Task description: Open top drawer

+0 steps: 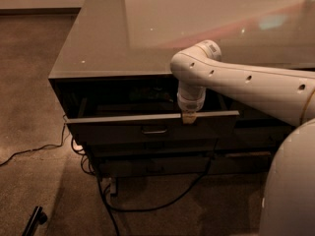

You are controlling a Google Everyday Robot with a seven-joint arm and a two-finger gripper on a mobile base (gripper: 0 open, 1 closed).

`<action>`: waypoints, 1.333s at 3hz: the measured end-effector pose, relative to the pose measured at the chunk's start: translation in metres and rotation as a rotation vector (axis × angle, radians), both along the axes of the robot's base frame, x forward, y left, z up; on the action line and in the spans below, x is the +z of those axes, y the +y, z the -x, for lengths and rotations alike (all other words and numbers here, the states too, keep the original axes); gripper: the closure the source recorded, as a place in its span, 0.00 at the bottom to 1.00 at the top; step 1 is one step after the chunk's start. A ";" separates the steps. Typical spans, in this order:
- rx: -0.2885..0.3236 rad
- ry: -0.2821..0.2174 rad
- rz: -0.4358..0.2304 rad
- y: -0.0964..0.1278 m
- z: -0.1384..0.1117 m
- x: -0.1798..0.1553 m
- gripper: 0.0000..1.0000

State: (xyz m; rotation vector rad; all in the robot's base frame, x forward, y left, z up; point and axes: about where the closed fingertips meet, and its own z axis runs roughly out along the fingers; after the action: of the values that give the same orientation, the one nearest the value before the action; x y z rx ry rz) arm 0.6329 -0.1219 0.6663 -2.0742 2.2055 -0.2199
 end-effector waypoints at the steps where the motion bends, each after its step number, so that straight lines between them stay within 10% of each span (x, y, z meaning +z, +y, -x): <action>1: 0.016 -0.001 0.005 0.004 -0.002 0.000 0.39; 3: 0.030 0.006 0.038 0.005 0.018 -0.003 0.00; 4: 0.030 0.006 0.038 0.005 0.018 -0.003 0.00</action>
Offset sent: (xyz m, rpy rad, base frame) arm -0.0767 0.0006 -0.0436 -0.1288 0.0850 0.0704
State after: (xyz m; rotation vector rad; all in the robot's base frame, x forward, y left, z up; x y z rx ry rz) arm 0.6146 -0.1168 0.6629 -2.1287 2.1896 -0.2554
